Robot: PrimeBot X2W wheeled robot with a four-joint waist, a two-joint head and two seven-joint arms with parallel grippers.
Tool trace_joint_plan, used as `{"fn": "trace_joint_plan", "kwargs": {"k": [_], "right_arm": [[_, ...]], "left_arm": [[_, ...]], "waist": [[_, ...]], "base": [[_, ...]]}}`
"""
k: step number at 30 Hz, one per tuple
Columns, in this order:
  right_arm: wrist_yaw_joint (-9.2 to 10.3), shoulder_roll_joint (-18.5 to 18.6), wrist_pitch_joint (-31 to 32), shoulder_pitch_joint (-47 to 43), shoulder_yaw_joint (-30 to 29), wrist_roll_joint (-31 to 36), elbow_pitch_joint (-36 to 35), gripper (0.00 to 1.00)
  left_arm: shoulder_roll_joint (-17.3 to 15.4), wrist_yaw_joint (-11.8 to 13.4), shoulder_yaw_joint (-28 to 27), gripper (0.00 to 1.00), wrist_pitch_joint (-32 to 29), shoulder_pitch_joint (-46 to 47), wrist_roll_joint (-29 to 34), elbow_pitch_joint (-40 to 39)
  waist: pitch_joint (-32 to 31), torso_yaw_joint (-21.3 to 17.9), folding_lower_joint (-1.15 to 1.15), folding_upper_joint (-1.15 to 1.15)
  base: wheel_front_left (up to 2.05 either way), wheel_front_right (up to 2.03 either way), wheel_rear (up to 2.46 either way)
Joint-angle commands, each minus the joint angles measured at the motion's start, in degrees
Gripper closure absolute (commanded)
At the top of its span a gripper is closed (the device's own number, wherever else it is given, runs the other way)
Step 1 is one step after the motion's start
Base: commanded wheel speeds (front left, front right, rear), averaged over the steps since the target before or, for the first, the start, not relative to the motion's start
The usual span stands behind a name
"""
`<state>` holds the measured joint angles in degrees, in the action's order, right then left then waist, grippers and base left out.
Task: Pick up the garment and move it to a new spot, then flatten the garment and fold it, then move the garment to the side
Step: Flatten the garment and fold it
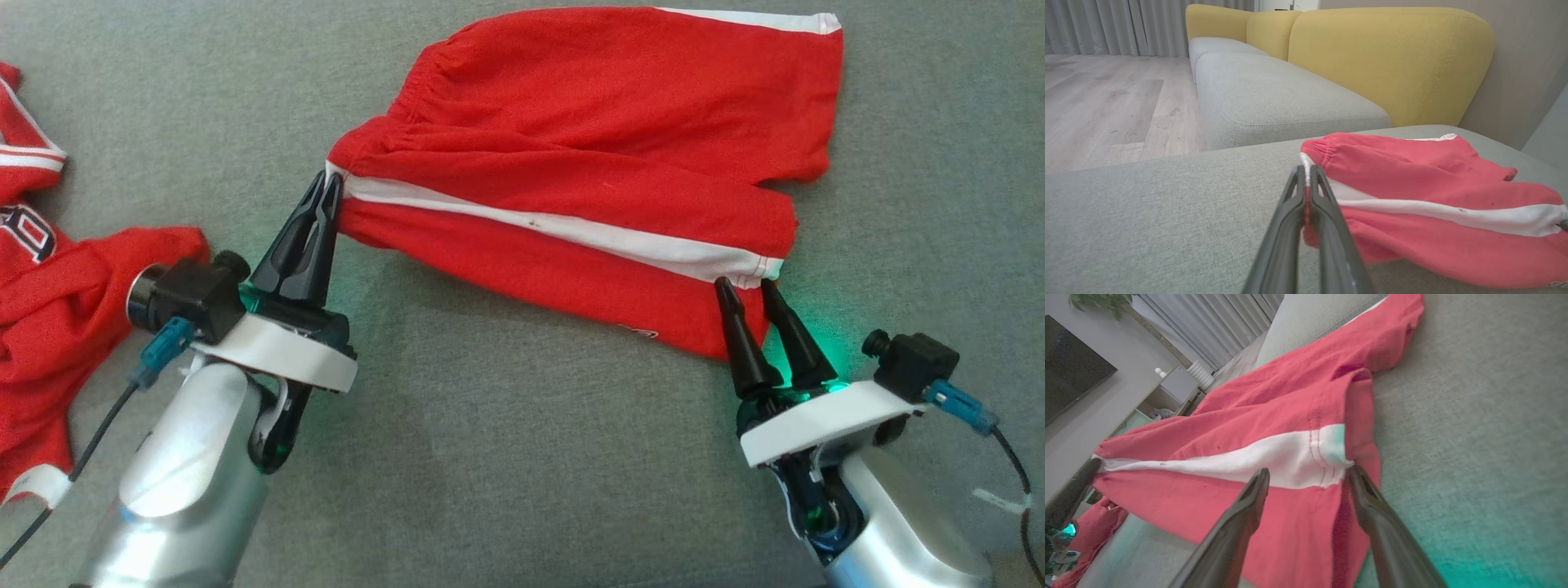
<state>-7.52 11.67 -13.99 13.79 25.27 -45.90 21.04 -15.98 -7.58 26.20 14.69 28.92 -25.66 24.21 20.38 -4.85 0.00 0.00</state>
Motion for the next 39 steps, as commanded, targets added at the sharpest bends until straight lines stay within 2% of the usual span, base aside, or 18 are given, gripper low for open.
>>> {"fn": "trace_joint_plan", "kwargs": {"k": [1,12,14,15,18,19,25,29,35,39], "right_arm": [[0.03,0.54,-0.04,0.58,0.45,-0.2,1.53,0.0],[0.03,0.75,-0.16,2.12,2.54,-2.82,1.35,0.0],[0.03,0.97,-0.29,2.47,3.57,-3.12,1.06,0.2],[0.03,1.15,-0.35,2.61,4.03,-3.21,0.96,0.35],[0.03,1.86,-0.53,2.8,5.1,-3.08,0.87,0.95],[0.03,2.06,-0.6,2.79,5.22,-3.03,0.83,1.0],[0.03,3.29,-0.95,1.64,3.65,-1.07,-1.24,1.0],[0.03,4.95,-0.99,-1.29,0.4,1.49,-5.68,1.0],[0.03,8.21,-1.0,-2.14,-7.96,6.0,-15.79,1.0],[0.03,11.83,1.82,3.82,-14.31,9.12,-22.28,1.0]], "left_arm": [[-1.68,0.09,-1.67,1.0,0.3,2.25,-0.36,-1.75],[-1.26,0.09,-1.62,1.0,0.3,2.84,-0.35,-1.91],[-1.22,0.09,-1.52,1.0,0.3,2.88,-0.36,-1.97],[-1.25,0.09,-1.49,1.0,0.3,2.9,-0.39,-2.01],[-1.34,0.09,-1.4,1.0,0.3,2.97,-0.51,-2.0],[-1.36,0.09,-1.36,1.0,0.3,2.97,-0.55,-1.99],[-1.35,0.09,-1.28,1.0,0.3,2.34,-0.65,-1.93],[-1.54,0.09,-1.19,1.0,0.3,1.45,-0.44,-3.47],[-2.06,0.09,1.11,1.0,0.3,3.61,-3.48,-10.3],[-3.71,0.09,4.18,1.0,0.3,10.33,-5.95,-14.33]], "waist": [[0.2,0.42,0.0,0.0],[0.61,0.76,0.0,0.0],[0.59,0.67,0.0,0.0],[0.59,0.62,0.0,0.0],[0.47,0.53,0.0,0.0],[0.36,0.5,0.0,0.0],[-1.4,0.01,0.0,0.0],[-3.82,-0.47,0.0,0.0],[-5.19,-1.38,0.0,0.0],[-4.06,-2.05,0.0,0.0]], "base": [[0.0,0.0,0.0],[0.0,0.0,0.0],[0.0,0.0,0.0],[0.0,0.0,0.0],[0.0,0.0,0.0],[0.0,0.0,0.0],[0.0,0.0,0.0],[0.0,0.0,0.0],[0.0,0.0,0.0],[0.0,0.0,0.0]]}}
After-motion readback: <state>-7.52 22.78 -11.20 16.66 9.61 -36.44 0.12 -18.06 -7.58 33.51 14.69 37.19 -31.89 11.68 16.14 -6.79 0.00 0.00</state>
